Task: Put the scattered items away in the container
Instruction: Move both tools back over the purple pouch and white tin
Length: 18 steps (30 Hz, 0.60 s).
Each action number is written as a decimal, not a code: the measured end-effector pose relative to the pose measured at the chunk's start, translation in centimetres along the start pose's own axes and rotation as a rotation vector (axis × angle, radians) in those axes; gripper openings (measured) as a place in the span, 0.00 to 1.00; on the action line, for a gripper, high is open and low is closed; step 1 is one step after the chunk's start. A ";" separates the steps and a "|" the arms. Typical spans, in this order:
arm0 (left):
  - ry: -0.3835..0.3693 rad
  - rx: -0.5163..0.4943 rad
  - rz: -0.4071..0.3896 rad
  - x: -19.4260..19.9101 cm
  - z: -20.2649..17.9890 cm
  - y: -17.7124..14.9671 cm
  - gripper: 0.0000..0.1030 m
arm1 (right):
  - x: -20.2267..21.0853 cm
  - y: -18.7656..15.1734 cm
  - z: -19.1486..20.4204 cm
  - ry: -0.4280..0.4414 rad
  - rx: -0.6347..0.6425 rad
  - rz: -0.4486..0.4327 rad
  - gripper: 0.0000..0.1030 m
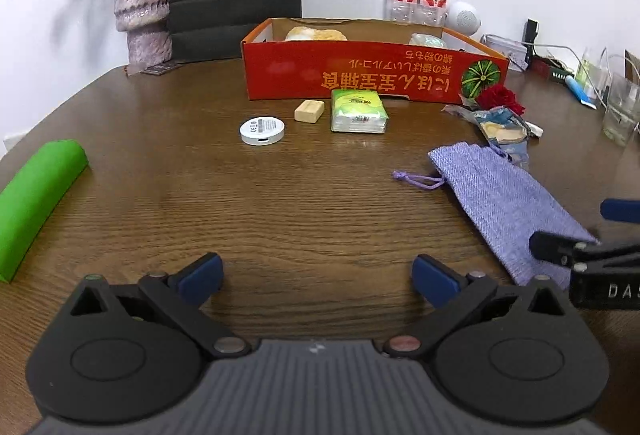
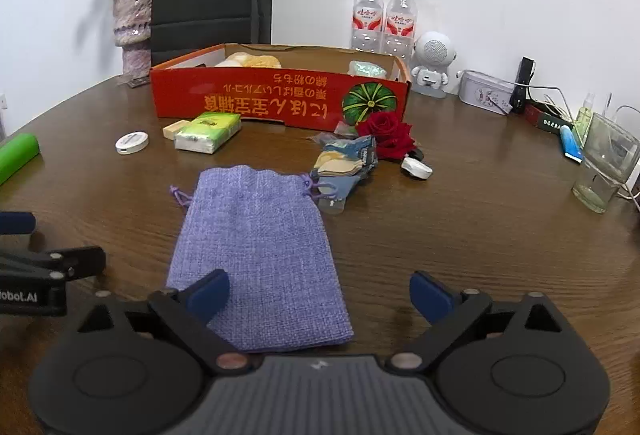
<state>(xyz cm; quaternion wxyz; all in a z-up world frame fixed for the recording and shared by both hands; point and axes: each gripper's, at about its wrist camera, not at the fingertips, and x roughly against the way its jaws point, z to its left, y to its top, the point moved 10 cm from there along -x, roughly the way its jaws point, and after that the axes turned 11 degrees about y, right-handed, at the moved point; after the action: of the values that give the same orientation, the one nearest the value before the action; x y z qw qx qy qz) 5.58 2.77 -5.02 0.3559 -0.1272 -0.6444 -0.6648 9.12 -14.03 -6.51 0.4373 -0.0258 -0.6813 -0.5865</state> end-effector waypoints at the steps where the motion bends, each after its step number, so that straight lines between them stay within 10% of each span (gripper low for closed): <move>1: 0.000 0.000 0.000 0.0 0.0 0.0 1.00 | 0.0 0.0 -0.1 0.007 -0.007 0.003 1.00; 18: 0.002 0.001 0.001 0.1 -0.2 0.1 1.00 | -0.2 -0.1 -0.5 0.054 -0.060 0.014 1.00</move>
<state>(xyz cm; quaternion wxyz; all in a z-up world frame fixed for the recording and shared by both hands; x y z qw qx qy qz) 5.63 2.61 -4.94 0.3568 -0.1267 -0.6445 -0.6643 9.51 -14.38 -6.74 0.4587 -0.0281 -0.6512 -0.6039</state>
